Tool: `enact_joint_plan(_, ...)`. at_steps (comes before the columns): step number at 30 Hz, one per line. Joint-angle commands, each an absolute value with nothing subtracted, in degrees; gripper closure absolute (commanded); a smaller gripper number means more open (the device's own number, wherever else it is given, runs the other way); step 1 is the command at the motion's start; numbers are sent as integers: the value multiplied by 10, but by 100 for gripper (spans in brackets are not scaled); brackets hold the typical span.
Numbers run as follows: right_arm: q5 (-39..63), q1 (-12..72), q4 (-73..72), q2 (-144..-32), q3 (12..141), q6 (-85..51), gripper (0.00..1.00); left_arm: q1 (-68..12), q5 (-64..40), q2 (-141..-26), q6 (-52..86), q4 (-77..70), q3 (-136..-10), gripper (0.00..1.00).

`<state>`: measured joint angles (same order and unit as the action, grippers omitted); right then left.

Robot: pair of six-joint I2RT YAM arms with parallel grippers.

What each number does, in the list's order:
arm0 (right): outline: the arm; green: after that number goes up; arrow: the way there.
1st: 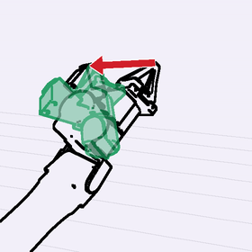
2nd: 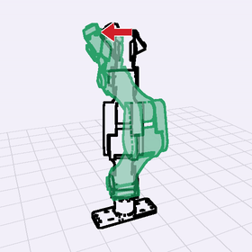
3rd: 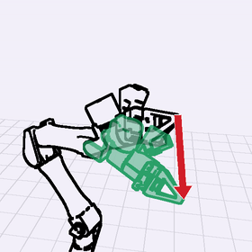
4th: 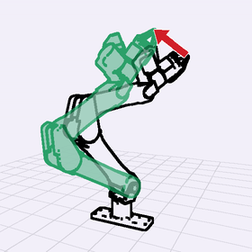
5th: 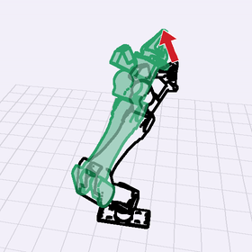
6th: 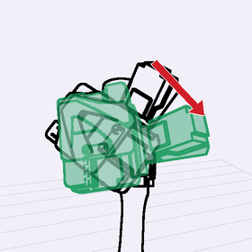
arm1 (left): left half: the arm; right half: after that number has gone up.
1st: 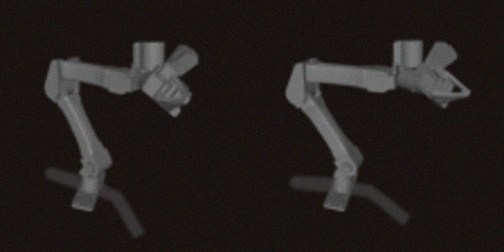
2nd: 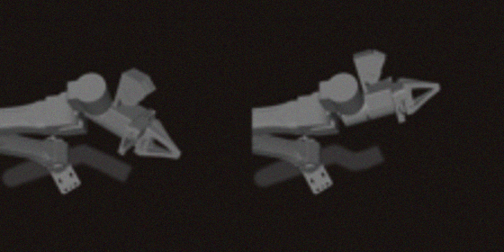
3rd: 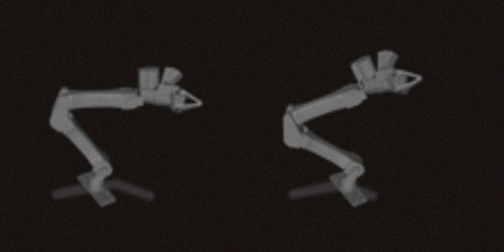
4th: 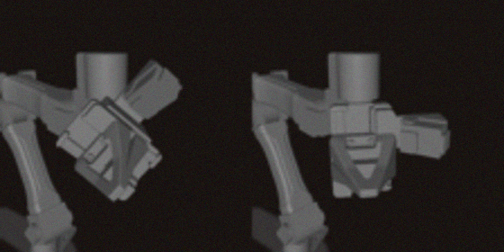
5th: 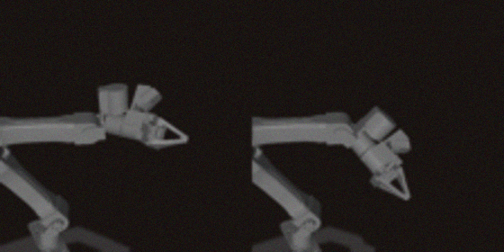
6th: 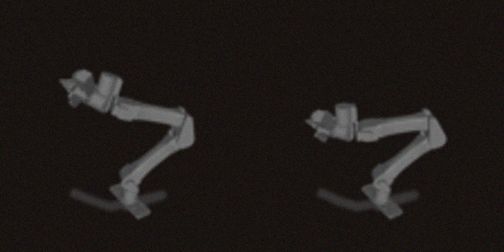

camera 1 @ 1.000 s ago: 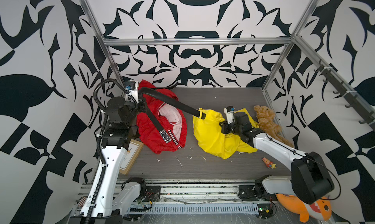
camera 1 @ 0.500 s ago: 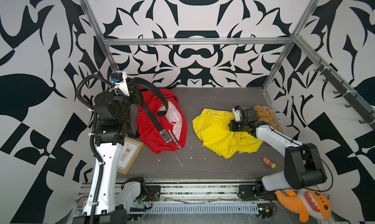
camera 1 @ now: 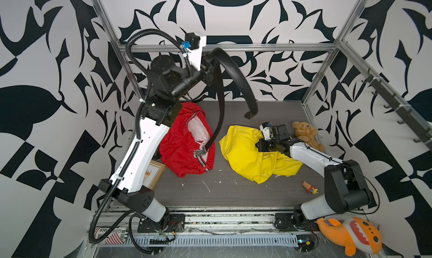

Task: Remove the belt from the trousers
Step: Place the belt at the center of the board.

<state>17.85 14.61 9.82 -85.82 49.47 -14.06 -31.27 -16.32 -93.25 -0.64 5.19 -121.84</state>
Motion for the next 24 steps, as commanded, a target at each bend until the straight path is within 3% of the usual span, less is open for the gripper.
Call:
enact_joint_plan(1,180,147,90,-838,504,-146,100,-356,-184,-992,-6,25,-1313,100)
enact_joint_plan(4,158,147,103,-806,490,-147,92,-374,-184,-1052,32,18,-1332,100)
enact_joint_plan(9,146,147,141,-735,459,-170,81,-374,-161,-1109,115,-67,-1209,100)
enact_joint_plan(10,146,148,151,-722,453,-176,72,-374,-154,-1124,121,-69,-1195,100)
enact_joint_plan(17,123,147,192,-624,394,-240,40,-375,-116,-1207,124,-53,-1119,100)
enact_joint_plan(18,118,148,200,-611,389,-245,31,-375,-109,-1216,120,-51,-1111,100)
enact_joint_plan(19,108,148,210,-594,384,-253,9,-375,-99,-1228,116,-41,-1109,100)
enact_joint_plan(21,99,147,227,-566,381,-263,3,-375,-88,-1255,104,-12,-1119,100)
enact_joint_plan(24,87,147,259,-533,390,-266,2,-375,-70,-1300,93,37,-1141,100)
